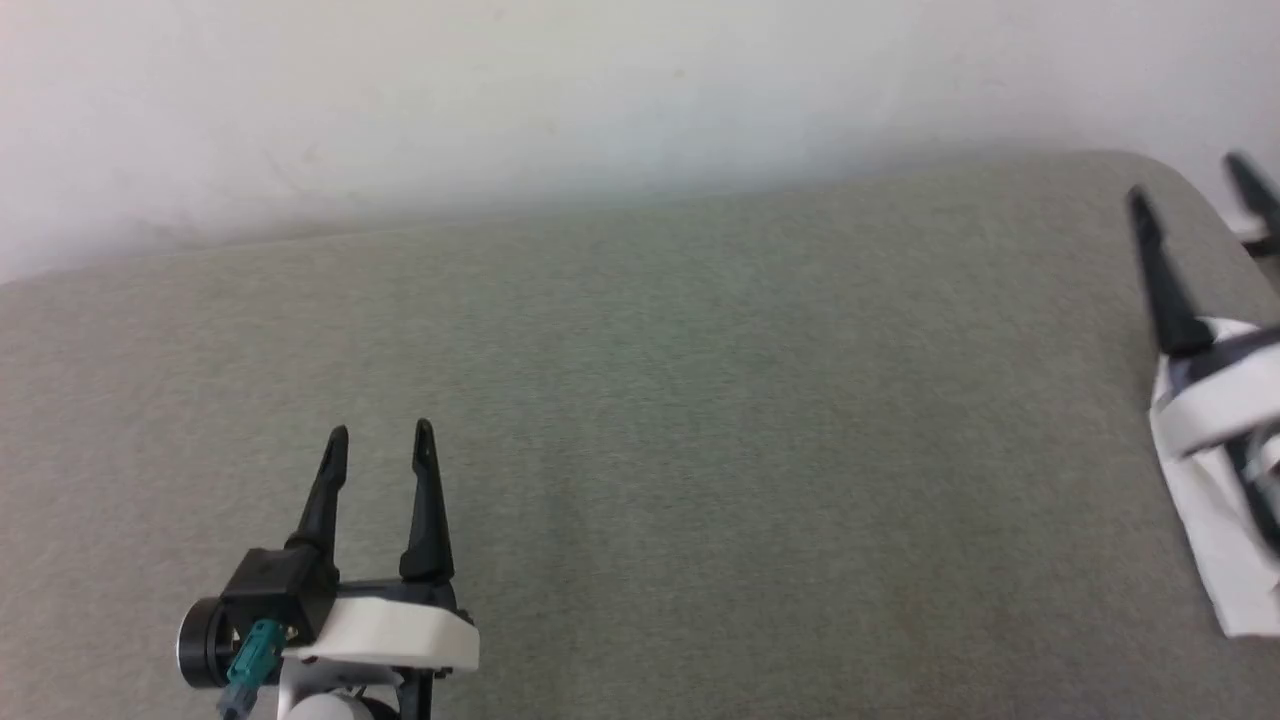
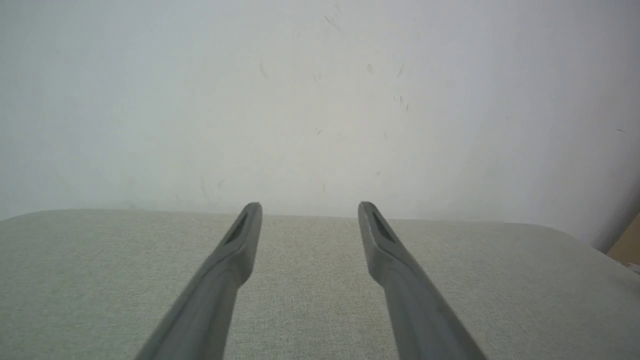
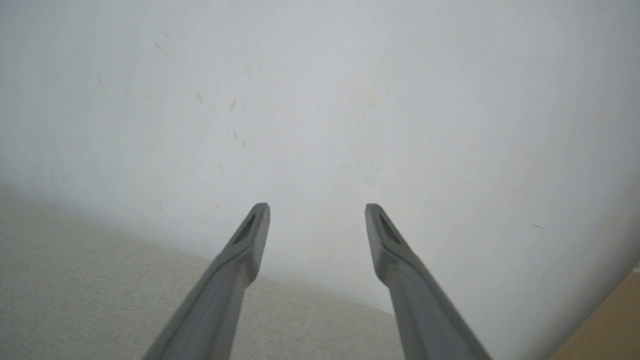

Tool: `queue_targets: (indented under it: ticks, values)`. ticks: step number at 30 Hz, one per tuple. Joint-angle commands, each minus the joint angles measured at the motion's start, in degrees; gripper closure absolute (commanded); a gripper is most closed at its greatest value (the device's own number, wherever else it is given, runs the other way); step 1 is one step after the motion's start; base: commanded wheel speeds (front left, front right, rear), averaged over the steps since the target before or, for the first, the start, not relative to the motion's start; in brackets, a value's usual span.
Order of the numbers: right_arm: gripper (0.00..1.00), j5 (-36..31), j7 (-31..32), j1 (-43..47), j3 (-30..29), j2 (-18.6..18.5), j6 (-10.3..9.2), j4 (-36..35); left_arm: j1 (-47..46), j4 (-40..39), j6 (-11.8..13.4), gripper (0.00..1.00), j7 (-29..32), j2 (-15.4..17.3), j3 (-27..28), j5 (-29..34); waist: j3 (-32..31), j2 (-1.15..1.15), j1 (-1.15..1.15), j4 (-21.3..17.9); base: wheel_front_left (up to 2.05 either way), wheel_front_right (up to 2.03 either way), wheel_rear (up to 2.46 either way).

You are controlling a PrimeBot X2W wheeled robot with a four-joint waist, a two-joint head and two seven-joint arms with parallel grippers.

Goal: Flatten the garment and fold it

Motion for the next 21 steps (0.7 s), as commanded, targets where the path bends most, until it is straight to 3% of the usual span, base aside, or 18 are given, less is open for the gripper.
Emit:
queue_targets:
  ticks: [1, 6, 12, 21]
  values:
    - [0.00, -0.54, -0.50, 2.39, -1.09, 2.15, -0.12, -1.45, 0.79, -0.44, 0.35, 0.00, -0.27, -0.02, 0.28, 0.15, -2.00, 0.00, 0.01, 2.91, 0.00, 0.00, 0.00]
    - [0.00, -1.65, -1.37, 12.51, -5.24, 11.73, -0.12, -7.33, 2.49, -0.75, 0.73, 0.00, -0.27, -0.02, -0.12, -0.32, -3.07, 0.00, 0.01, 5.41, 0.00, 0.00, 0.00]
    - [0.00, -3.36, -1.93, 21.49, -5.86, 19.70, -0.12, -10.85, 4.11, -0.27, 1.31, 0.00, -0.27, -0.02, -0.90, -0.53, -3.66, 0.00, 0.01, 7.39, 0.00, 0.00, 0.00]
    - [0.00, -5.96, -2.55, 27.44, -6.54, 23.79, -0.12, -11.35, 5.51, 1.69, 2.01, 0.00, -0.27, -0.02, -2.10, 2.46, -4.19, 0.00, 0.01, 8.99, 0.00, 0.00, 0.00]
